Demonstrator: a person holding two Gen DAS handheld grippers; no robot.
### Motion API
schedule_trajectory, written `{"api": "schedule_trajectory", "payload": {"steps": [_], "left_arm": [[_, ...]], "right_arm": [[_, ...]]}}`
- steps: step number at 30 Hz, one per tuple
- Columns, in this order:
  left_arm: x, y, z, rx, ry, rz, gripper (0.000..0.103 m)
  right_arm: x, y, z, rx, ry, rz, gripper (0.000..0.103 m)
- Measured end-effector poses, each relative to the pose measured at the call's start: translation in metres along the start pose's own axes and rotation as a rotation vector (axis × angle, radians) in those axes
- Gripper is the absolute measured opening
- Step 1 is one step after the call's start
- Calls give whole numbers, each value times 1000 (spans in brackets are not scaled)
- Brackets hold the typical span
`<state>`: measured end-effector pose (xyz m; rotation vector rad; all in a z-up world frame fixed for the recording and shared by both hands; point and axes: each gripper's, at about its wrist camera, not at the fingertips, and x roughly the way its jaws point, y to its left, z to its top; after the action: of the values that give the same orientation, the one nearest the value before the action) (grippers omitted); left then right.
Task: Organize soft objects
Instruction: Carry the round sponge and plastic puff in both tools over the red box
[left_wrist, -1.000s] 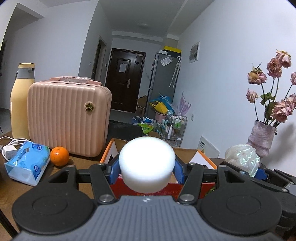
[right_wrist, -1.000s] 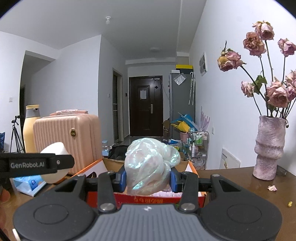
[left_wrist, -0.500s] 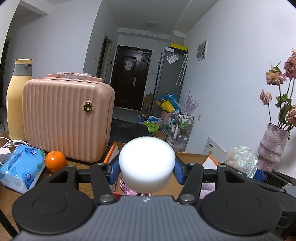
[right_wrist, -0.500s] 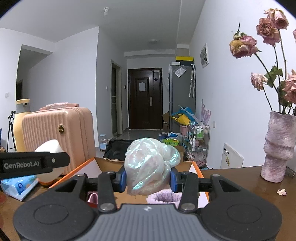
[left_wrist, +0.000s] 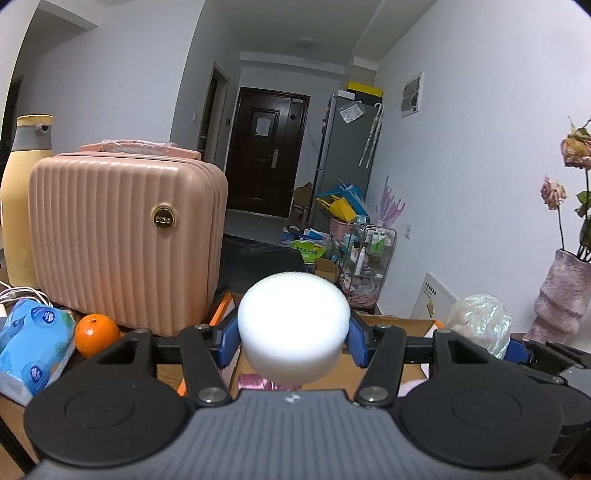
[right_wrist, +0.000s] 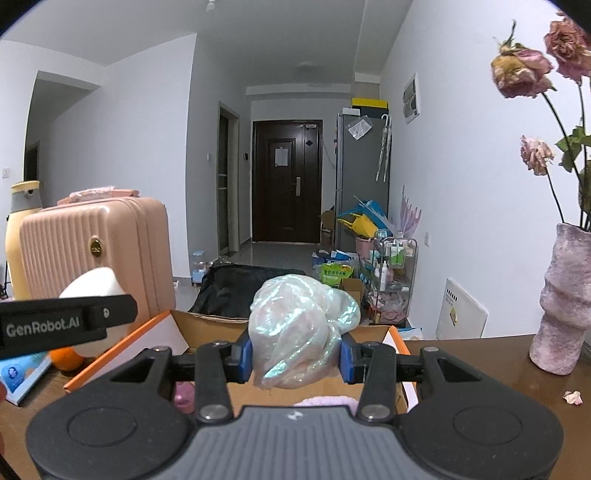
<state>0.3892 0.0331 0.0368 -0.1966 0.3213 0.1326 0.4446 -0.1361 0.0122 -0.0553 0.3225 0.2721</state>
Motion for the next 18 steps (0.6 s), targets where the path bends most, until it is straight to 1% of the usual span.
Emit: {"api": "schedule_trajectory", "payload": {"steps": [6, 12, 18], "left_arm": [[20, -1, 5, 5, 11, 15, 58], [38, -1, 6, 26, 23, 33, 58], [59, 0, 0, 41, 69, 56, 58]], "right_arm": [[21, 6, 4, -26, 41, -12, 42], [42, 11, 1, -46, 106, -15, 42], [61, 14, -5, -54, 158, -8, 42]]}}
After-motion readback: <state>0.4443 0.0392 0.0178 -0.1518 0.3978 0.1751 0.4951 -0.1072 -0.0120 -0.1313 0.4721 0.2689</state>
